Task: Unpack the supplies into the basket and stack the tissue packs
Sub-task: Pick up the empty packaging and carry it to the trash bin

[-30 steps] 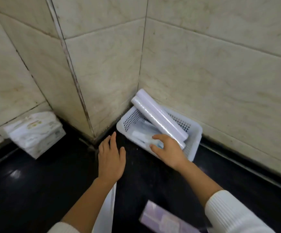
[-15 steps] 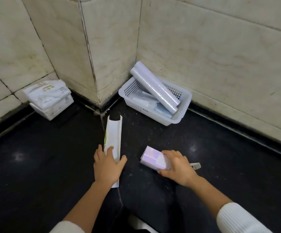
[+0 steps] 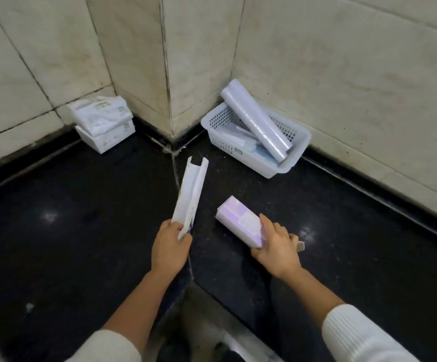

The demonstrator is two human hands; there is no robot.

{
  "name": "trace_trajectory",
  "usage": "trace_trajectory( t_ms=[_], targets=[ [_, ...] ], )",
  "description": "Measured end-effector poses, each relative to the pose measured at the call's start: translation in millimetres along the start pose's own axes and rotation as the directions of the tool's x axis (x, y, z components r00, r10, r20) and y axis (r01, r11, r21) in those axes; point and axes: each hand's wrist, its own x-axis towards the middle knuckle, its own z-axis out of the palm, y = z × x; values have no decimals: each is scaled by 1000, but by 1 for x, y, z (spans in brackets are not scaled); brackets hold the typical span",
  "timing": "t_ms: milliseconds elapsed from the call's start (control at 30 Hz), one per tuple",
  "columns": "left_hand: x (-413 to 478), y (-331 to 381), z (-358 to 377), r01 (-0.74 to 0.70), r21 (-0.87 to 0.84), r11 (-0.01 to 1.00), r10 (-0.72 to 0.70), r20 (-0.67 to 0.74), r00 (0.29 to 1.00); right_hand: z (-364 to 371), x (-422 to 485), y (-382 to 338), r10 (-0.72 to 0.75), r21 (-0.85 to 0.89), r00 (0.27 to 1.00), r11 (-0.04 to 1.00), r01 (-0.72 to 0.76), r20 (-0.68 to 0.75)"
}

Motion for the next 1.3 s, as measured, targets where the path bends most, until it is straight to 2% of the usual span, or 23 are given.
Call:
trace_trajectory(
  t_ms=[100,200,300,367,500,667,800,900,1000,1133,1300],
  targets=[
    [-34,-6,-17,41,-65,997,-47,-86,995,0,-5,-18,-97,113,995,989,100,-34],
    [-86,-15,-31,108,-114,988,-134,-253,958,2,-19,-38,-233,228,972,946,233,-26],
    [-160,-26,-32,197,-197,960,-265,-421,868,12,-55,-56,-323,348,946,890,296,20],
    [-218,-33,-26,287,-290,913,-399,-485,778,23,-90,-65,-444,411,893,829,379,71],
    [-355,-49,-18,411,-471,781,-620,-508,598,50,-179,-81,-643,547,736,702,456,211],
    [-532,-67,-12,560,-584,588,-802,-513,306,95,-313,-98,-752,499,475,659,563,457],
    [-661,-82,9,559,-697,449,-868,-490,85,127,-429,-99,-755,444,250,583,681,606],
    [-759,-94,29,507,-790,345,-900,-432,-61,150,-525,-94,-753,442,100,482,757,650],
    [-858,-111,48,494,-829,263,-912,-381,-153,176,-626,-83,-735,468,-15,416,780,678],
    [-999,-135,76,514,-842,163,-919,-320,-232,219,-763,-55,-682,460,-117,345,818,722],
    [-1137,-152,123,359,-933,-21,-914,-127,-385,281,-905,-4,-521,423,-234,281,861,821]
  ],
)
